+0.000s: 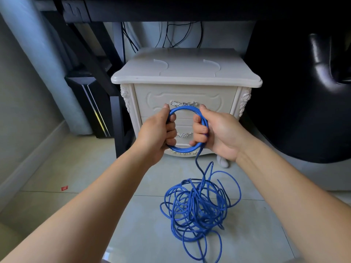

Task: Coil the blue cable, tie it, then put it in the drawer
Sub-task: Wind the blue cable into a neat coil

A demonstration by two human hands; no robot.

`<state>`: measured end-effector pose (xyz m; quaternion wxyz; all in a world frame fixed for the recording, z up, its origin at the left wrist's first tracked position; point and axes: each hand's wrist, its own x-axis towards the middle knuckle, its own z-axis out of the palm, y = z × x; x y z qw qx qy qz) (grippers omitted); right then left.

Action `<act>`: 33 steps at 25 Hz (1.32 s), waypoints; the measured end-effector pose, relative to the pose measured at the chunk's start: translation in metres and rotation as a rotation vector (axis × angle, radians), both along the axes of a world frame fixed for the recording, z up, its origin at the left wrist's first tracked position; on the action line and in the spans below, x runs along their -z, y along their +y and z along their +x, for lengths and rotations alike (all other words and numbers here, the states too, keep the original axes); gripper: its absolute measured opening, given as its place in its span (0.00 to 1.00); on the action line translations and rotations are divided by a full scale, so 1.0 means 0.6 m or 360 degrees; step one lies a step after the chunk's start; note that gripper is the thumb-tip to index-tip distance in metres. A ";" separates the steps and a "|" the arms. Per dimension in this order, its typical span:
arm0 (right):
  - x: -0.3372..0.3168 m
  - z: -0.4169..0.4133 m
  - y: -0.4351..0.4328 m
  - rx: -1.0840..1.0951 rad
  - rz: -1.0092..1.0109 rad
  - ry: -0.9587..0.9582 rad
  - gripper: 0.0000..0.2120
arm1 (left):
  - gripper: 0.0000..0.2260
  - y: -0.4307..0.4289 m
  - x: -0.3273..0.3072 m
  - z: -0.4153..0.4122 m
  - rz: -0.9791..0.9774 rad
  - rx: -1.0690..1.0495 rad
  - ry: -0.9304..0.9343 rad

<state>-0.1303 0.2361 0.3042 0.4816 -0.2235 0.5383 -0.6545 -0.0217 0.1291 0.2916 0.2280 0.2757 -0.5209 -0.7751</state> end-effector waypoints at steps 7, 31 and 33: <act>0.019 -0.002 -0.014 0.0050 0.0359 0.0624 0.20 | 0.14 0.004 0.004 0.003 -0.0316 0.0329 -0.0202; 0.066 -0.047 0.012 0.0258 -0.0184 -0.0429 0.15 | 0.08 0.043 0.172 -0.046 -0.0302 0.0460 -0.1018; 0.064 -0.050 0.015 0.0290 -0.0204 -0.0484 0.15 | 0.05 0.067 0.228 -0.062 -0.0837 0.0881 -0.1288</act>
